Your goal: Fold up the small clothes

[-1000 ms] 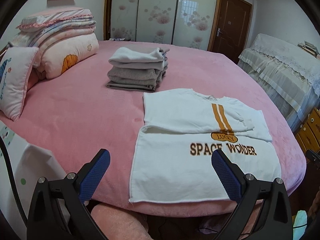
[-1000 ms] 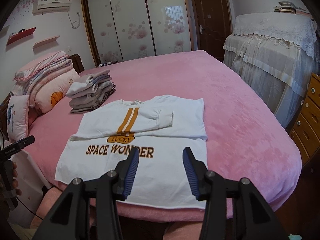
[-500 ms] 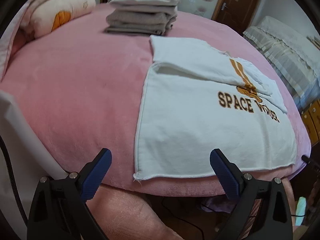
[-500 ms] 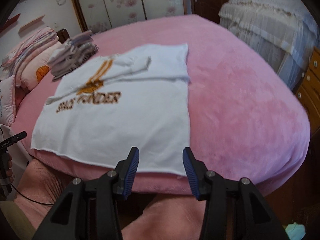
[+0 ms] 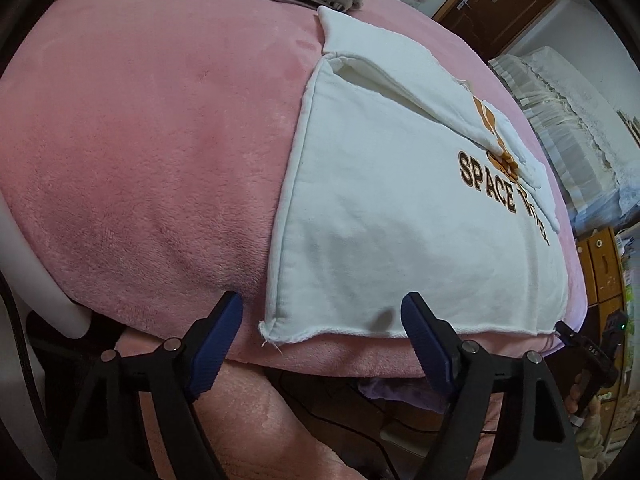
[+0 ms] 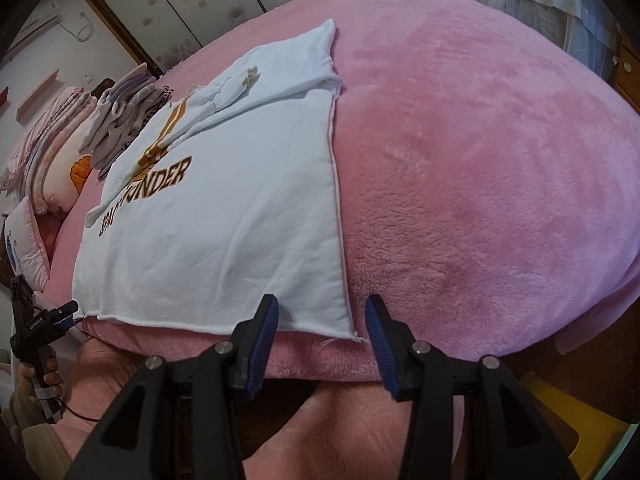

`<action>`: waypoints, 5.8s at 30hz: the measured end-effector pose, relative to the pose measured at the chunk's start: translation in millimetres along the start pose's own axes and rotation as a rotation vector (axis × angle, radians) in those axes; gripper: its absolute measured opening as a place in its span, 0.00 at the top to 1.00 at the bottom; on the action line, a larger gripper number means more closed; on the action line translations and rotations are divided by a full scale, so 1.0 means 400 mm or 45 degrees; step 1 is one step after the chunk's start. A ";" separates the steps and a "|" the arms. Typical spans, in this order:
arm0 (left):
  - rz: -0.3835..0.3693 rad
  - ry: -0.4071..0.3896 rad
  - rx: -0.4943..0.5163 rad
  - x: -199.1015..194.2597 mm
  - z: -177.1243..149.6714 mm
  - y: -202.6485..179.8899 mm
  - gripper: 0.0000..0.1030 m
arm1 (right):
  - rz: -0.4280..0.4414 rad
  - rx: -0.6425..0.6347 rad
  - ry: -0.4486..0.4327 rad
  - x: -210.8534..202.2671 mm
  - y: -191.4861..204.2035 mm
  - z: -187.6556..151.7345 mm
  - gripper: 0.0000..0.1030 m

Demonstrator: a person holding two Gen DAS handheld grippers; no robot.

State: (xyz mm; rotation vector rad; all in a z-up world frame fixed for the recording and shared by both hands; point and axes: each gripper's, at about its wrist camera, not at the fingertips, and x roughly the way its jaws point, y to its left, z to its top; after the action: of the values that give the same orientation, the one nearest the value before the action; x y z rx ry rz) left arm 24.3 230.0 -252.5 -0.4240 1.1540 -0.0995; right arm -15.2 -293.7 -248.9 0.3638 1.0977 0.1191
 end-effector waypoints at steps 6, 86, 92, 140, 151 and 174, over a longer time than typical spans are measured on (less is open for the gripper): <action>-0.045 0.002 -0.032 0.011 0.002 0.016 0.23 | 0.028 -0.009 0.027 0.015 -0.002 -0.010 0.62; 0.061 -0.378 -0.452 0.224 0.786 -0.165 0.98 | 0.066 0.335 -0.156 0.325 0.056 0.794 0.90; 0.090 -0.383 -0.277 0.171 0.761 -0.207 0.96 | 0.092 0.303 -0.241 0.242 0.087 0.807 0.64; 0.044 -0.220 0.255 0.349 0.790 -0.293 0.76 | -0.180 0.007 -0.206 0.381 0.128 0.807 1.00; 0.110 -0.248 0.303 0.255 0.775 -0.375 0.61 | -0.088 0.018 -0.233 0.267 0.175 0.775 1.00; 0.207 -0.215 0.373 0.109 0.488 -0.172 0.39 | -0.187 -0.109 -0.140 0.048 0.079 0.416 0.74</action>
State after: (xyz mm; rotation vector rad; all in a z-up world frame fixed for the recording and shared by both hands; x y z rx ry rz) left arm 227.6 207.7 -198.9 -0.0765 0.9848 -0.0874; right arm 143.6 -296.8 -187.3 0.2097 1.0035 0.0157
